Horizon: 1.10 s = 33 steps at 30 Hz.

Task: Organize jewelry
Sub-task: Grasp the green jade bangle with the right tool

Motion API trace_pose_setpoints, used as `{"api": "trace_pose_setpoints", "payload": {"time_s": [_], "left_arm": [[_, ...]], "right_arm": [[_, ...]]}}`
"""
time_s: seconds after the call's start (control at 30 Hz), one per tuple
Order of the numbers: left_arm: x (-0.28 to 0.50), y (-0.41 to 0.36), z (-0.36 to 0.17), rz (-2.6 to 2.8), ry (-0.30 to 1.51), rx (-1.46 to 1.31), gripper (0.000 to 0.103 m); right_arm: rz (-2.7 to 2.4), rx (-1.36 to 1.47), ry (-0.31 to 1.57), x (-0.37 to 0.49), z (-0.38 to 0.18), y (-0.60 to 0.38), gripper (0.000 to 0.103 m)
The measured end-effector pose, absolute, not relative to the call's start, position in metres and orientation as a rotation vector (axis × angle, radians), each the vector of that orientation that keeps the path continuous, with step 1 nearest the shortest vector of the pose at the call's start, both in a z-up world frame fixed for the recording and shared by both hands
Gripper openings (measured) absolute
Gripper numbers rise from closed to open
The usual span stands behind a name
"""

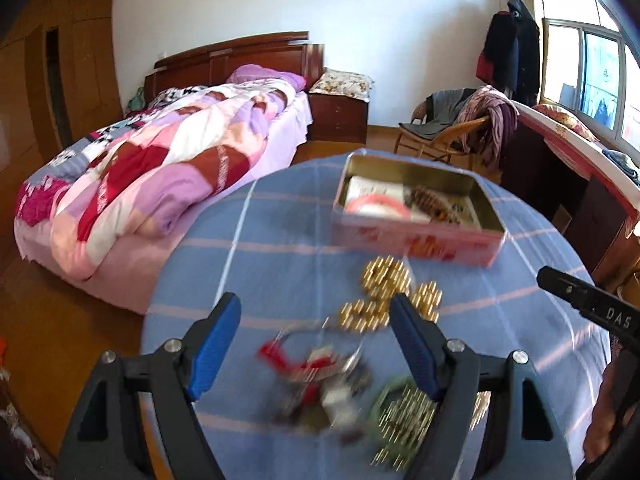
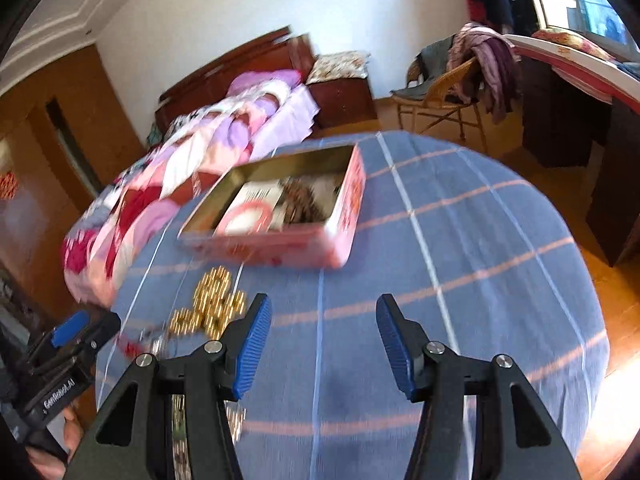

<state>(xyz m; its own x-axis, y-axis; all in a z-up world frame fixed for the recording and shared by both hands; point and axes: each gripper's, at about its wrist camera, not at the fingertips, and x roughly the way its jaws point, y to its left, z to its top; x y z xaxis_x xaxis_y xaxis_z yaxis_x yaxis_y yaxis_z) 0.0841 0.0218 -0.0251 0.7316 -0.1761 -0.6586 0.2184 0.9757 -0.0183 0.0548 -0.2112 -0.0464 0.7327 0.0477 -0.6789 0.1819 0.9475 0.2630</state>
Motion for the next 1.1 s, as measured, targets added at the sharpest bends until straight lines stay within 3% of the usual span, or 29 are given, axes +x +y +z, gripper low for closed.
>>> {"api": "trace_pose_setpoints", "payload": {"time_s": [0.43, 0.6, 0.77, 0.83, 0.93, 0.97, 1.0, 1.03, 1.07, 1.1], "left_arm": [[0.038, 0.069, -0.057, -0.162, 0.772, 0.061, 0.079], [0.034, 0.076, -0.058, -0.162, 0.762, 0.041, 0.079], [0.032, 0.085, -0.056, -0.160, 0.753, 0.026, 0.079], [0.033, 0.086, -0.055, -0.158, 0.748, 0.032, 0.079], [0.037, 0.089, -0.053, -0.158, 0.744, 0.034, 0.079], [0.037, 0.089, -0.053, -0.160, 0.744, 0.032, 0.079], [0.038, 0.089, -0.054, -0.162, 0.744, 0.031, 0.079], [0.039, 0.089, -0.054, -0.165, 0.744, 0.034, 0.079], [0.041, 0.088, -0.055, -0.169, 0.745, 0.038, 0.079], [0.042, 0.088, -0.055, -0.171, 0.748, 0.039, 0.079]], "right_arm": [[0.150, 0.138, 0.868, 0.011, -0.071, -0.132, 0.055], [0.229, 0.141, 0.834, 0.025, -0.059, -0.109, 0.055], [0.286, 0.086, 0.915, 0.058, -0.076, -0.080, 0.056], [0.309, 0.102, 0.940, 0.067, -0.084, -0.075, 0.063], [0.324, 0.087, 0.962, 0.073, -0.087, -0.070, 0.062], [0.326, 0.075, 0.965, 0.073, -0.087, -0.070, 0.057], [0.334, 0.080, 0.962, 0.071, -0.086, -0.071, 0.037], [0.336, 0.092, 0.962, 0.071, -0.085, -0.072, 0.028], [0.340, 0.115, 0.961, 0.071, -0.084, -0.076, 0.026], [0.341, 0.136, 0.944, 0.068, -0.081, -0.080, 0.018]]}}
